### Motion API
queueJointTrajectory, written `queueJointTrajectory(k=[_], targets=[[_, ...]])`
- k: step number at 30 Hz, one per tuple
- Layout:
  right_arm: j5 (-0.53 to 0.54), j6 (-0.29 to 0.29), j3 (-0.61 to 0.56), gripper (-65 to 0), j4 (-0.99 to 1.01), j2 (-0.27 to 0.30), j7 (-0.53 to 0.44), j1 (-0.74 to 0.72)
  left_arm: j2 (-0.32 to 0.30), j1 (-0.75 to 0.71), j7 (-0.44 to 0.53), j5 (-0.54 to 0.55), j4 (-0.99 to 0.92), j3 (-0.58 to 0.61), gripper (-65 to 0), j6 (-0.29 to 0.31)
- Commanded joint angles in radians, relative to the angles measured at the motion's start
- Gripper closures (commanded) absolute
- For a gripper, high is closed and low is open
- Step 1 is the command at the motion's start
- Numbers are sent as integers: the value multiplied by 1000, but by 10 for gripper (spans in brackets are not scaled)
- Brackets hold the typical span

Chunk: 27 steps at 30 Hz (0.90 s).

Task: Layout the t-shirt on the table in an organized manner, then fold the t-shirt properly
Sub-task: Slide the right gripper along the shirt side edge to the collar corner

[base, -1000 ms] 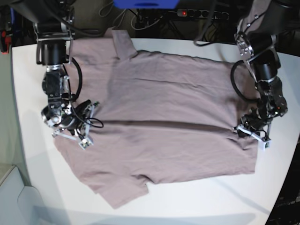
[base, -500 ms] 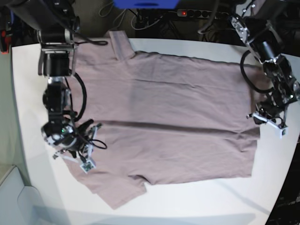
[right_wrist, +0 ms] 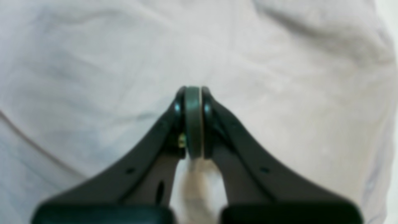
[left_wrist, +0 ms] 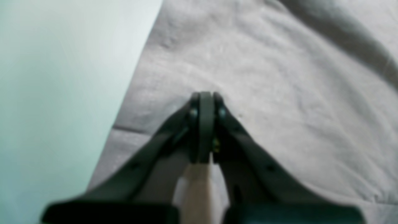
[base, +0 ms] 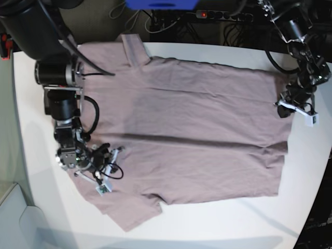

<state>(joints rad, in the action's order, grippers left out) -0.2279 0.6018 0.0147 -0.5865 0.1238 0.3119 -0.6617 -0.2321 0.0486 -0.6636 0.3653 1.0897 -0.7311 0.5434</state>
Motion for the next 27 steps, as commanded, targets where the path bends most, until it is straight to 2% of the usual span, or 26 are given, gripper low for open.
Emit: queueJointTrajectory(k=[1, 5, 8, 11, 17, 18, 21, 22, 27], targets=[[8, -35, 8, 0, -3, 26, -32, -33, -5, -3, -57, -59, -16, 2, 0, -24], [11, -190, 9, 0, 52, 72, -75, -25, -17, -2, -57, -56, -18, 5, 0, -24], [14, -259, 9, 0, 87, 104, -86, -28, -17, -2, -57, -58, -21, 2, 0, -24], [15, -279, 11, 0, 92, 132, -84, -23, -17, -3, -57, -58, -23, 2, 0, -24], [15, -288, 11, 0, 95, 145, -75, -20, -17, -6, -57, -56, -24, 2, 0, -24], [14, -306, 11, 0, 95, 145, -75, -20, -17, -6, -57, -56, -23, 2, 0, -24], [12, -440, 11, 0, 95, 145, -84, -20, -19, -6, -60, -55, -16, 2, 0, -24], [14, -468, 11, 0, 95, 145, -84, -20, -19, -6, -63, -55, -16, 2, 0, -24], [26, -494, 35, 0, 27, 142, -86, -22, -19, 6, -66, -45, -3, 2, 0, -24]])
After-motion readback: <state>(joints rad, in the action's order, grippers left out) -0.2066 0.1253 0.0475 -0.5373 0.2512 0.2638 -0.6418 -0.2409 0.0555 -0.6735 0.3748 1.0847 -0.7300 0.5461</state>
